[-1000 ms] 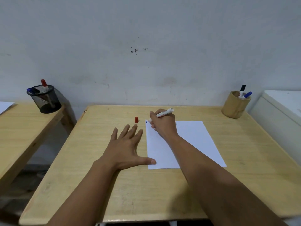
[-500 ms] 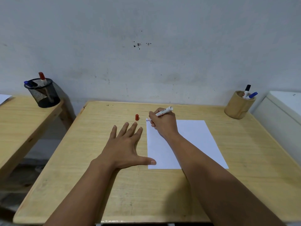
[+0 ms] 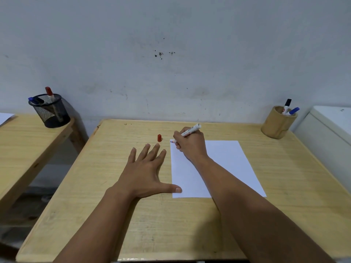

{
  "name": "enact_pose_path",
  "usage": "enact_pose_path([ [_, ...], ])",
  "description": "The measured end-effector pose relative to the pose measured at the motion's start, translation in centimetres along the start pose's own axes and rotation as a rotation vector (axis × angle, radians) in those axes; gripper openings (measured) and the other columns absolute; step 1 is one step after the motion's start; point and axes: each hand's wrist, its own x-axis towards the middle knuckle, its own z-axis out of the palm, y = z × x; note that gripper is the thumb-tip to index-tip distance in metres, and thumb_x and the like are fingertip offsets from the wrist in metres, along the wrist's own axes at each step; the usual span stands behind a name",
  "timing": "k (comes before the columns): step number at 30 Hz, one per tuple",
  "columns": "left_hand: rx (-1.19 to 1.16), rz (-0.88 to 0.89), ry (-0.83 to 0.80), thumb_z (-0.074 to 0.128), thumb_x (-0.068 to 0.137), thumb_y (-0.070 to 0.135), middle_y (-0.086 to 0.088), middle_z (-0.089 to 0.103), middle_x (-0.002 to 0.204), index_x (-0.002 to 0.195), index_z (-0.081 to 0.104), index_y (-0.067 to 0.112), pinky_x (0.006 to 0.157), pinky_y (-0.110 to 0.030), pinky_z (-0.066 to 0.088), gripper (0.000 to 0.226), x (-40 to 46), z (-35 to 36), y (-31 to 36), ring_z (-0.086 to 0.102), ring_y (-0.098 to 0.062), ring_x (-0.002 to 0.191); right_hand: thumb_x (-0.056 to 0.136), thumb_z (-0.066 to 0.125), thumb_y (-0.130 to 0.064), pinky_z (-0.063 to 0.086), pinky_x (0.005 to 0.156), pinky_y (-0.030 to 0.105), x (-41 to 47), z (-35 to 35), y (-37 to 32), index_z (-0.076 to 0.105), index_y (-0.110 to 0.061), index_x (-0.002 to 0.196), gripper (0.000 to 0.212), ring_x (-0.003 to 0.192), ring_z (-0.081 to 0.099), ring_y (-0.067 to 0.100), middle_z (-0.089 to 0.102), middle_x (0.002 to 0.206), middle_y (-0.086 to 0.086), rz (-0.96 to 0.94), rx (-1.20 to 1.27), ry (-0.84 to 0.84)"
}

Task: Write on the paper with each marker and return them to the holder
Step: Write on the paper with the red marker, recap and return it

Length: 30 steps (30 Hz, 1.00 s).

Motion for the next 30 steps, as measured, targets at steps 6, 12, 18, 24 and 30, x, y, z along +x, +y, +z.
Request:
enact_pose_path([
  [6,-0.351,-0.191,0.529,0.056,0.095,0.06,0.017,0.056,0.133,0.138,0.051,0.041,0.092,-0.041,0.053,0.048,3.4,-1.2,-0.6,0.064,-0.011,0.113,0.094,0.082,-0.025,0.051,0.056,0.03,0.6,-0.7,-1.0,0.062,-0.005,0.076,0.033,0.059,0.058,0.022,0.069,0.076,0.021,0.119,0.269,-0.074],
  [12,-0.247,-0.175,0.407,0.06,0.098,0.042,0.01,0.066,0.118,0.123,0.07,0.034,0.079,-0.034,0.053,0.028,8.1,-1.7,-2.1,0.067,-0.016,0.104,0.092,0.082,-0.046,0.039,0.049,0.026,0.0,-2.5,-3.7,0.065,-0.016,0.078,0.037,0.047,0.046,0.011,0.066,0.069,0.002,0.006,0.259,-0.04],
  [18,-0.631,-0.273,0.415,0.07,0.095,0.024,0.005,0.079,0.102,0.115,0.077,0.019,0.084,-0.031,0.053,0.022,9.5,-2.8,-1.9,0.072,-0.015,0.095,0.1,0.072,-0.009,0.062,0.069,0.037,-0.9,-6.5,-5.6,0.074,-0.02,0.112,0.016,0.082,0.079,0.024,0.082,0.104,0.013,-0.038,0.27,-0.184],
  [24,-1.156,-0.253,0.433,0.068,0.098,0.018,0.001,0.078,0.095,0.114,0.076,0.013,0.072,-0.029,0.051,0.019,8.7,-8.0,0.4,0.067,-0.015,0.082,0.101,0.032,0.012,0.065,0.088,0.057,-1.3,-7.6,-6.9,0.064,-0.018,0.142,0.06,0.118,0.077,0.038,0.074,0.135,0.017,0.116,0.573,-0.339],
  [30,-1.209,-0.254,0.439,0.068,0.099,0.02,0.0,0.078,0.098,0.116,0.076,0.012,0.072,-0.028,0.05,0.02,8.9,-11.2,1.6,0.067,-0.014,0.083,0.106,0.05,-0.003,0.067,0.072,0.043,-2.3,-6.5,-8.2,0.079,-0.008,0.122,0.035,0.09,0.081,0.035,0.076,0.127,0.022,0.086,0.588,-0.36],
])
